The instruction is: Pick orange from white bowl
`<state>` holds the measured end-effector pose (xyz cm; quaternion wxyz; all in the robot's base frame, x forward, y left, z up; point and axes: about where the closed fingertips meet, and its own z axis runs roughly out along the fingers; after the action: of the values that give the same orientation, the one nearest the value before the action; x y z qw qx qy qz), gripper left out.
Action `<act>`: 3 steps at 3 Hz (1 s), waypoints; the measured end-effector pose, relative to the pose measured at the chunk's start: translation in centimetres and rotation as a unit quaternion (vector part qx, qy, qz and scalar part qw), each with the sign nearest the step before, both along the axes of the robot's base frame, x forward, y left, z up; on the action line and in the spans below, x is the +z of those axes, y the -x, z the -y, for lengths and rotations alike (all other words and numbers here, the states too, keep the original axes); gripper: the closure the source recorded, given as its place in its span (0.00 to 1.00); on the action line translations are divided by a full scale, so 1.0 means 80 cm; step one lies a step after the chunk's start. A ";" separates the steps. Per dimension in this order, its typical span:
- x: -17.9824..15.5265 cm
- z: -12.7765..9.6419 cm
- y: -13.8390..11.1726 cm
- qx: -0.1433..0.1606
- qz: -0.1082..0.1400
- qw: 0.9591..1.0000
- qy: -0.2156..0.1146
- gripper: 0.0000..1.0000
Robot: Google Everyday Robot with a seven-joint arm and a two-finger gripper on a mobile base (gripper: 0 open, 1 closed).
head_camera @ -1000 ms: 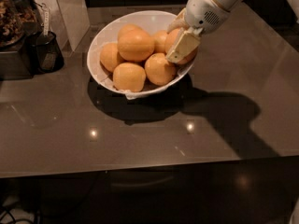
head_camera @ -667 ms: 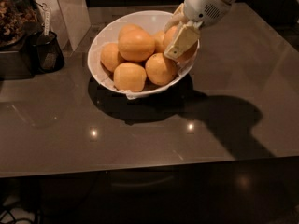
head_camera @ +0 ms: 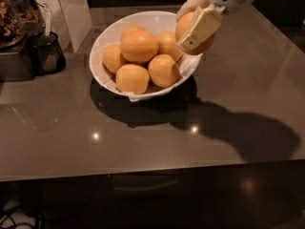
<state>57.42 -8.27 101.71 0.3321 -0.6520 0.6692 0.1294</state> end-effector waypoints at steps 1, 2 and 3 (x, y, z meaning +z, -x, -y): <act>-0.009 0.007 0.017 0.011 -0.015 0.997 -0.079 1.00; -0.024 0.015 0.051 0.015 -0.045 0.982 -0.185 1.00; -0.024 0.028 0.091 0.004 -0.064 0.963 -0.261 1.00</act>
Offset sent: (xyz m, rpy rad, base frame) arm -0.0826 -0.0298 -0.0280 0.7034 0.2047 0.0429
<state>50.17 -10.48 99.76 0.4466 -0.5356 0.6293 0.3428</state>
